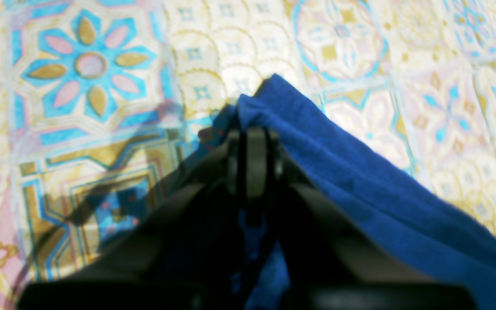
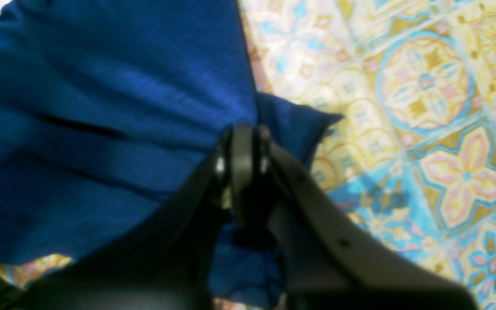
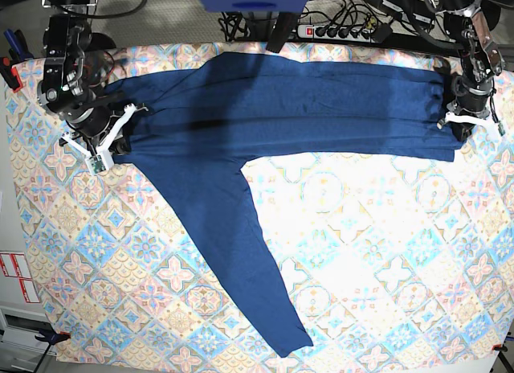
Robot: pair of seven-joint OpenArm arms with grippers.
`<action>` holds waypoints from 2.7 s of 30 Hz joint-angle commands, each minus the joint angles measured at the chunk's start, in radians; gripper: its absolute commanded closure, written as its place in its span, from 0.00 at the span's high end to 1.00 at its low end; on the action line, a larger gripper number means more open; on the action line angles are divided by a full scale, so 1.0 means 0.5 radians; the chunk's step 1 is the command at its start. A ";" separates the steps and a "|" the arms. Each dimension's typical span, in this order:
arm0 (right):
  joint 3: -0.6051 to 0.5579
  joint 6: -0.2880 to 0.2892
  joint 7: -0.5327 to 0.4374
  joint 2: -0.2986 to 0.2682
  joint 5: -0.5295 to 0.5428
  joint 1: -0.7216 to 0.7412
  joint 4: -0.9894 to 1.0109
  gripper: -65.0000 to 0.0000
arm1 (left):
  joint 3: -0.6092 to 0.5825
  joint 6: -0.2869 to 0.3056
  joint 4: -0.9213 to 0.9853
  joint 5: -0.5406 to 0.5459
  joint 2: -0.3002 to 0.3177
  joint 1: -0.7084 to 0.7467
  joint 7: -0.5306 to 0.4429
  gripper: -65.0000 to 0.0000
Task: Fold the T-shirt properly
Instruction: 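Pull both side edges outward, folding the shirt body lengthwise, then release the right gripper and move it to the hanging sleeve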
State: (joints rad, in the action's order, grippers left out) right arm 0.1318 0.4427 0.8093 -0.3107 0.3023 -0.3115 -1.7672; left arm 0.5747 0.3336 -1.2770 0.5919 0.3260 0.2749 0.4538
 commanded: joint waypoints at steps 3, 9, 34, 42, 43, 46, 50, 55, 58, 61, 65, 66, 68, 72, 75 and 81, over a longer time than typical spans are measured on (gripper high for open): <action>0.014 0.000 -0.040 -0.028 0.020 -0.005 -0.073 0.01 | 0.012 0.043 -0.050 0.012 0.034 -0.014 -0.044 0.00; -0.004 0.000 -0.040 -0.028 0.023 -0.005 -0.073 0.01 | 0.009 0.043 -0.050 0.012 0.037 0.032 -0.041 0.00; 0.008 0.000 0.114 -0.031 0.008 0.008 0.160 0.14 | 0.006 0.049 -0.047 0.005 0.040 0.087 -0.038 0.00; 0.195 -0.003 0.092 0.021 0.014 0.100 0.102 0.37 | 0.003 0.043 -0.047 0.005 0.028 0.087 -0.038 0.21; 0.201 -0.003 0.095 0.046 0.014 0.140 0.090 0.37 | 0.003 0.043 -0.047 0.005 0.028 0.087 -0.038 0.23; 0.174 -0.003 0.111 0.074 0.014 0.269 0.084 0.37 | 0.003 0.043 -0.047 0.012 0.028 0.087 -0.038 0.29; -0.093 -0.003 0.114 0.104 0.011 0.526 0.117 0.37 | 0.003 0.043 -0.047 0.027 0.025 0.087 -0.038 0.29; -0.373 -0.003 0.101 0.110 0.011 0.864 0.473 0.37 | 0.006 0.043 -0.047 0.030 -0.009 0.075 -0.038 0.29; -0.440 -0.003 0.089 0.114 0.008 1.033 0.768 0.37 | 0.006 0.040 -0.074 0.030 -0.018 0.072 -0.038 0.29; -0.517 -0.003 0.000 0.117 0.008 1.192 1.059 0.37 | 0.006 0.040 -0.139 0.027 -0.073 0.072 -0.038 0.29; -0.612 -0.003 -0.083 0.117 0.008 1.346 1.342 0.37 | 0.006 0.040 -0.216 0.027 -0.104 0.078 -0.038 0.29; -0.633 -0.003 -0.086 0.117 0.008 1.376 1.394 0.37 | 0.006 0.040 -0.225 0.027 -0.104 0.078 -0.038 0.29; -0.658 -0.003 -0.089 0.117 0.008 1.413 1.452 0.37 | 0.006 0.040 -0.231 0.027 -0.107 0.078 -0.038 0.29; -0.713 -0.003 -0.104 0.132 0.008 1.441 1.486 0.37 | 0.006 0.040 -0.231 0.015 -0.104 0.087 -0.038 0.32; -0.722 -0.003 -0.150 0.163 0.008 1.441 1.489 0.37 | 0.012 0.040 -0.228 0.008 -0.098 0.087 0.058 0.44; -0.722 -0.003 -0.162 0.184 0.008 1.490 1.624 0.37 | 0.015 0.040 -0.231 0.030 -0.092 0.069 0.131 0.67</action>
State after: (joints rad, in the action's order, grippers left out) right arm -0.2340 0.4366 0.7452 -0.2138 0.2955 0.4007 -0.9409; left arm 0.5739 0.3473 -1.3727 0.5938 0.2634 0.3126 0.5354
